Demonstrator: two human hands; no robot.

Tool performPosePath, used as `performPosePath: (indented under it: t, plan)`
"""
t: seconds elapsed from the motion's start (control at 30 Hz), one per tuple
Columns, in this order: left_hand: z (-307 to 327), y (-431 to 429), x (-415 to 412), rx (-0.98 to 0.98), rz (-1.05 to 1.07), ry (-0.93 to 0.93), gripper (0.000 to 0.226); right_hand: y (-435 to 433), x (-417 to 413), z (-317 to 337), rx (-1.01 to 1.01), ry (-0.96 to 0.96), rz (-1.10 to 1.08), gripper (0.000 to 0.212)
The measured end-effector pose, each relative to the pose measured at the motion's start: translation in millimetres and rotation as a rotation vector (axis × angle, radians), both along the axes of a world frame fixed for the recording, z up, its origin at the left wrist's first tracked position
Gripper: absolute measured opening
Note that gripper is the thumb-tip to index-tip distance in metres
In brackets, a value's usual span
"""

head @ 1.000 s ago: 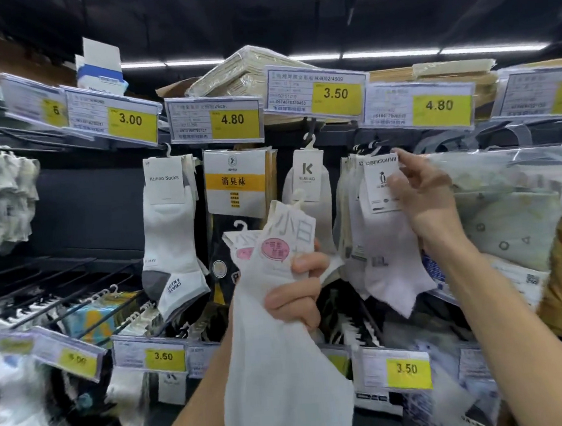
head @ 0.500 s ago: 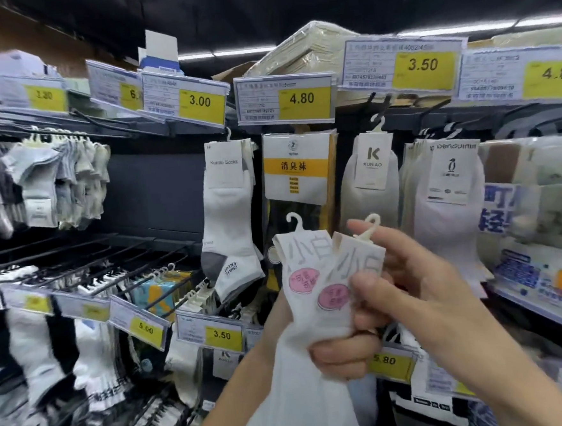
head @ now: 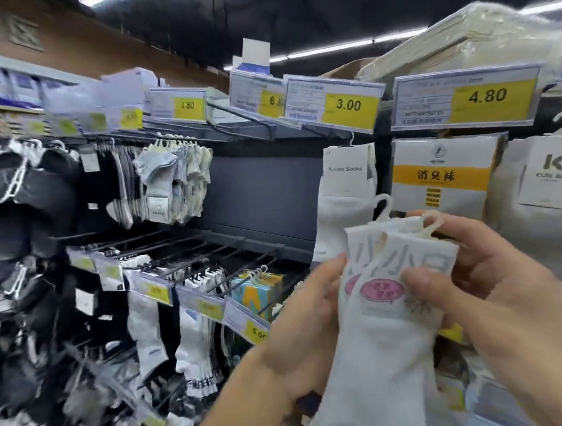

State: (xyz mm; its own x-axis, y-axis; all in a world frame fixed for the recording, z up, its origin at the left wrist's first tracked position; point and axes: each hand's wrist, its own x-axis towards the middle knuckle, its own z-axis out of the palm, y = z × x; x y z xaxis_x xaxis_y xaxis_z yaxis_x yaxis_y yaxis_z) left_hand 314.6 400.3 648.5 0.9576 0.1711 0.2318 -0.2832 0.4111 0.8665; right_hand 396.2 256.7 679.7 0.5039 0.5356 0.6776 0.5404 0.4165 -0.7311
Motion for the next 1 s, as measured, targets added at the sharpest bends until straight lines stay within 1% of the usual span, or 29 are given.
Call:
performPosePath:
  t: [0.03,0.07,0.13,0.2,0.23,0.3,0.37,0.43,0.5,0.57,0.67,0.77,0.9,1.0]
  plan:
    - [-1.3,10.3,-2.5,0.02,-0.115,-0.071,0.055,8.6,-1.5,1.1,0.014,-0.011,-0.009,0.044]
    - [3.0,19.0,-8.4,0.015,-0.17,-0.101,0.057,17.9,-3.1,2.3,0.032,-0.015,-0.02,0.041]
    - [8.8,39.5,-14.1,0.028,-0.225,-0.142,0.053,37.7,-6.0,4.9,0.063,-0.01,-0.055,0.038]
    - [8.9,59.0,-15.3,0.043,-0.226,-0.171,0.047,56.7,-8.3,9.2,0.1,-0.029,-0.126,0.034]
    - [9.9,70.1,-14.8,0.056,-0.184,-0.187,0.044,65.5,-8.9,12.0,0.126,-0.043,-0.173,0.032]
    - [14.9,97.6,-15.6,0.11,-0.025,-0.198,0.038,81.1,-10.8,19.3,0.181,-0.057,-0.255,0.031]
    - [23.8,124.7,-17.2,0.18,0.058,-0.211,0.034,96.5,-16.6,25.5,0.213,-0.068,-0.275,0.031]
    - [33.6,147.6,-16.0,0.27,0.101,-0.231,0.033,115.5,-24.7,31.1,0.196,-0.091,-0.261,0.034]
    - [41.3,166.6,-9.6,0.349,0.131,-0.264,0.032,137.1,-28.6,35.1,0.17,-0.115,-0.301,0.036]
    - [46.0,180.4,-1.1,0.392,0.14,-0.29,0.033,158.8,-28.7,39.3,0.147,-0.147,-0.419,0.034]
    - [52.6,188.6,10.8,0.381,0.103,-0.303,0.037,181.4,-23.1,48.9,0.099,-0.18,-0.571,0.031]
    - [59.0,194.7,19.3,0.4,0.098,-0.305,0.042,198.5,-18.0,54.9,0.064,-0.14,-0.633,0.03]
    - [66.8,199.7,32.3,0.479,0.135,-0.272,0.048,214.5,-11.5,58.6,0.072,0.0,-0.576,0.034]
    - [68.5,202.3,41.5,0.532,0.252,-0.266,0.046,221.1,-5.0,65.6,0.137,0.062,-0.653,0.037]
